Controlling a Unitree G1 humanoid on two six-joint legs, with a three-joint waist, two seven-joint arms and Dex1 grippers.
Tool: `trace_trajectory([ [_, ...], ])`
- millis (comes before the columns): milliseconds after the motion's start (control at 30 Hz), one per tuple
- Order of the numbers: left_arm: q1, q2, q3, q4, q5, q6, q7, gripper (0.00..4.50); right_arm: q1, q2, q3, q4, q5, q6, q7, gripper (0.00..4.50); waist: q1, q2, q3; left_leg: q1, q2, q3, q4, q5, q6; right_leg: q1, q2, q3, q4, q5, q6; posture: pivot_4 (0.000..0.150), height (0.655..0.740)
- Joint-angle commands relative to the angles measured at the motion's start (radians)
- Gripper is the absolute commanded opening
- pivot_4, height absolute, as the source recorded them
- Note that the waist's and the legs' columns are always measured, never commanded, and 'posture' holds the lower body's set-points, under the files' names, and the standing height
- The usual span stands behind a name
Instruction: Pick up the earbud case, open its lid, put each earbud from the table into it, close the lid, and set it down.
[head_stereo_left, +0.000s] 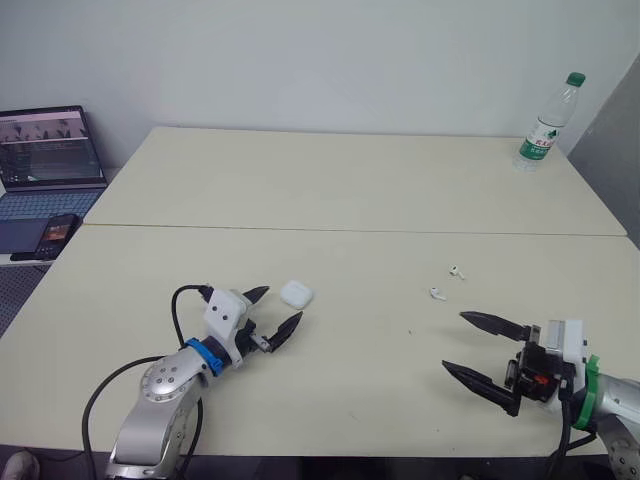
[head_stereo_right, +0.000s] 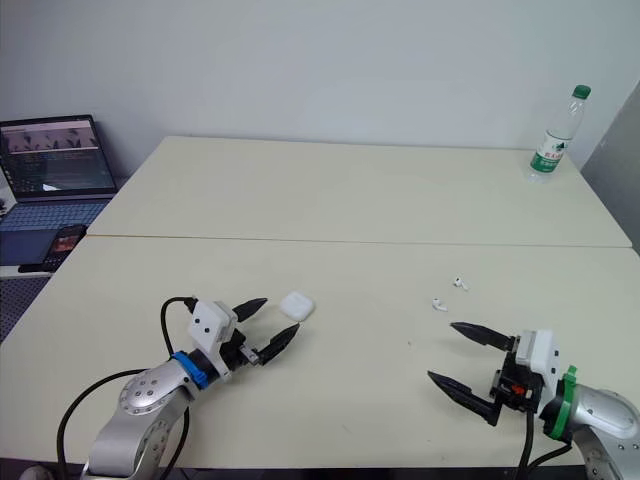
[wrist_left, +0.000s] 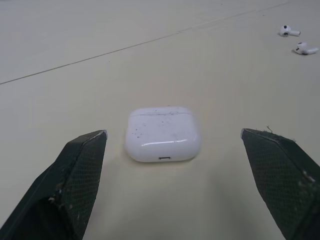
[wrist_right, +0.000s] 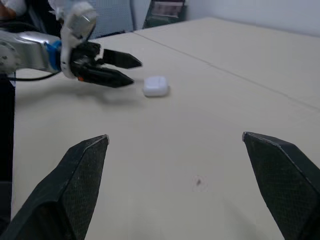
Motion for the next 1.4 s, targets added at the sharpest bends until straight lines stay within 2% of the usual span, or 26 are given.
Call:
trace_trajectory([
  [33,-0.032,-0.044,-0.04,0.031,0.061,-0.017,0.072,4.5,-0.016,-0.001,0.001,-0.064,0.02,0.012,-0.028,4.49,0.002,0.0,0.0,0.0,0.0,0.0,0.0,0.0,0.0,0.0,0.0,0.0,0.0,0.0,0.0,0.15,0.7389],
  [200,-0.071,-0.074,-0.072,0.079,0.105,0.0,0.115,4.5,0.0,-0.008,-0.016,-0.074,0.018,0.008,-0.042,4.49,0.001,-0.001,0.0,0.0,0.0,0.0,0.0,0.0,0.0,0.0,0.0,0.0,0.0,0.001,0.0,0.15,0.7389],
  [467,-0.093,-0.044,-0.109,0.068,0.154,0.056,0.114,4.5,0.018,-0.009,-0.028,-0.076,0.017,0.001,-0.052,4.49,0.001,-0.001,0.0,0.0,-0.001,0.0,0.0,0.0,0.0,0.0,0.0,0.0,0.0,0.001,0.0,0.15,0.7389],
  [667,-0.067,-0.038,-0.096,0.05,0.153,0.067,0.122,2.74,0.019,-0.009,-0.027,-0.073,0.015,-0.003,-0.059,4.5,0.001,-0.001,0.0,0.0,0.0,0.0,0.0,0.0,0.0,0.0,0.0,0.0,0.0,0.001,0.0,0.15,0.7389],
  [867,-0.075,-0.04,-0.104,0.034,0.126,0.023,0.08,2.74,0.003,-0.018,-0.025,-0.091,0.031,0.08,-0.13,4.5,0.001,-0.001,0.0,0.0,0.0,0.0,0.0,0.0,0.0,0.0,0.0,0.0,0.0,0.001,0.0,0.15,0.7389],
  [1033,-0.139,-0.086,-0.128,0.01,0.046,-0.032,-0.001,2.74,-0.111,-0.02,-0.013,-0.183,0.167,0.38,-0.396,4.5,0.001,-0.001,0.0,0.0,0.0,0.0,0.0,0.0,0.0,0.0,0.0,0.0,0.0,0.002,-0.002,0.15,0.7389],
  [1233,-0.259,-0.226,-0.173,0.04,-0.032,-0.028,-0.014,2.74,-0.294,0.036,0.048,-0.22,0.547,0.699,-0.755,4.5,0.001,-0.001,0.0,-0.003,-0.002,-0.002,0.001,0.0,0.0,0.0,0.001,-0.001,0.0,0.002,-0.002,0.15,0.7389],
  [1400,-0.311,-0.306,-0.209,0.073,-0.037,-0.054,-0.015,2.74,-0.426,0.093,0.118,-0.169,0.889,0.774,-1.082,4.5,-0.004,-0.002,0.0,-0.005,-0.002,-0.003,0.001,0.0,0.0,-0.001,0.002,0.0,-0.001,0.002,-0.002,0.15,0.7389],
])
